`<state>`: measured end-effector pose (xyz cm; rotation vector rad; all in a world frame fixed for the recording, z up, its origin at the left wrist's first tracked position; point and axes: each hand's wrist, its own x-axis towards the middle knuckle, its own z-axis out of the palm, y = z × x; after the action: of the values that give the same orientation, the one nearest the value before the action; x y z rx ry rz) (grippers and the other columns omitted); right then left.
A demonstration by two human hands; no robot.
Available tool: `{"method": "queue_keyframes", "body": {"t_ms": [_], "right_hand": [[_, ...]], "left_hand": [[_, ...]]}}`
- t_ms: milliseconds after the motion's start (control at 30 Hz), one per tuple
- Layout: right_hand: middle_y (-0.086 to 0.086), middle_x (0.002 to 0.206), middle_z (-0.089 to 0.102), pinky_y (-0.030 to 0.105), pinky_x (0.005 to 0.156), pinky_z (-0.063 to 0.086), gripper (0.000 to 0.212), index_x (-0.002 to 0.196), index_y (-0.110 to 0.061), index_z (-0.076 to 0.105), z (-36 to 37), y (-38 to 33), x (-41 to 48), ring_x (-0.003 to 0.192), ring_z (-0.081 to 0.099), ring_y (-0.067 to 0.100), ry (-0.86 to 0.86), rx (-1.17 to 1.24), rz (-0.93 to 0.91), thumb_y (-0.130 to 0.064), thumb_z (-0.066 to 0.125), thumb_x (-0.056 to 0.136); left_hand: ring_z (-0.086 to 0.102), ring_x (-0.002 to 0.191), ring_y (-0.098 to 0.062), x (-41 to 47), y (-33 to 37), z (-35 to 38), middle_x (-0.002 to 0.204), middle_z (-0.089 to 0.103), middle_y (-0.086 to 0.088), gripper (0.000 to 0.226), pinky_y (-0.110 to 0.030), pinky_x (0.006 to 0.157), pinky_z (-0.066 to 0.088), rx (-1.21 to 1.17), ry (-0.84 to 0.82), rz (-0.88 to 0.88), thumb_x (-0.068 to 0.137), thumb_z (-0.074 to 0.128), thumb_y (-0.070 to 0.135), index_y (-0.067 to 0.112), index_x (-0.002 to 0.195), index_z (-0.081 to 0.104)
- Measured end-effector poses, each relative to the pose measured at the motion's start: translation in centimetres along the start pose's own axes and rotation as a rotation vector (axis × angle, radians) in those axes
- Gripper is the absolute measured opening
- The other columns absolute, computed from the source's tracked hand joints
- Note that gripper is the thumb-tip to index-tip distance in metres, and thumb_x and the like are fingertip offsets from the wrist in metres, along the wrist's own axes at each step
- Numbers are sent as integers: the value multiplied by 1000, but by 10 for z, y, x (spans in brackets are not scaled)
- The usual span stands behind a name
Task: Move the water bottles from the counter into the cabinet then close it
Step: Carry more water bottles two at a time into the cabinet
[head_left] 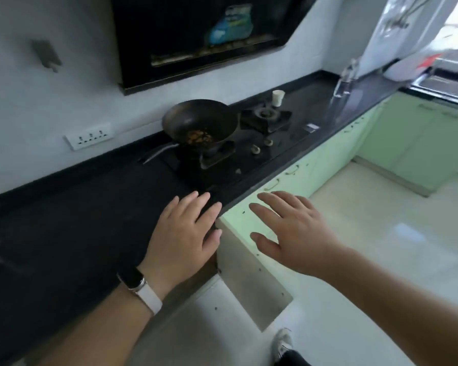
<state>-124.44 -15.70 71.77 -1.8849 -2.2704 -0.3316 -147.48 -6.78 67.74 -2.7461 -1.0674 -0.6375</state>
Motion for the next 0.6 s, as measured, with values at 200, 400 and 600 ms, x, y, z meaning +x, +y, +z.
{"method": "queue_keyframes", "body": {"t_ms": [200,400,600], "right_hand": [[6,136,58,46,98,47,53,128,-20,60,-14,77,-44,123,55,31,29,-35,184,-54,42,92],[6,133,59,45,100,44,54,130,-20,60,-7,179,-76,123,54,33,76,-26,261,-55,43,92],[6,134,59,45,101,42,55,131,-20,59,-2,304,-107,124,53,33,75,-21,311,-56,43,93]], "left_hand": [[52,134,-33,69,68,19,140,60,-12,47,-55,110,41,-39,14,178,95,49,39,16,134,61],[53,133,-33,148,140,49,139,60,-12,48,-57,111,41,-23,38,238,94,49,41,15,133,62],[55,130,-34,238,232,91,136,62,-13,47,-58,107,43,-28,86,322,93,52,40,15,130,64]]}}
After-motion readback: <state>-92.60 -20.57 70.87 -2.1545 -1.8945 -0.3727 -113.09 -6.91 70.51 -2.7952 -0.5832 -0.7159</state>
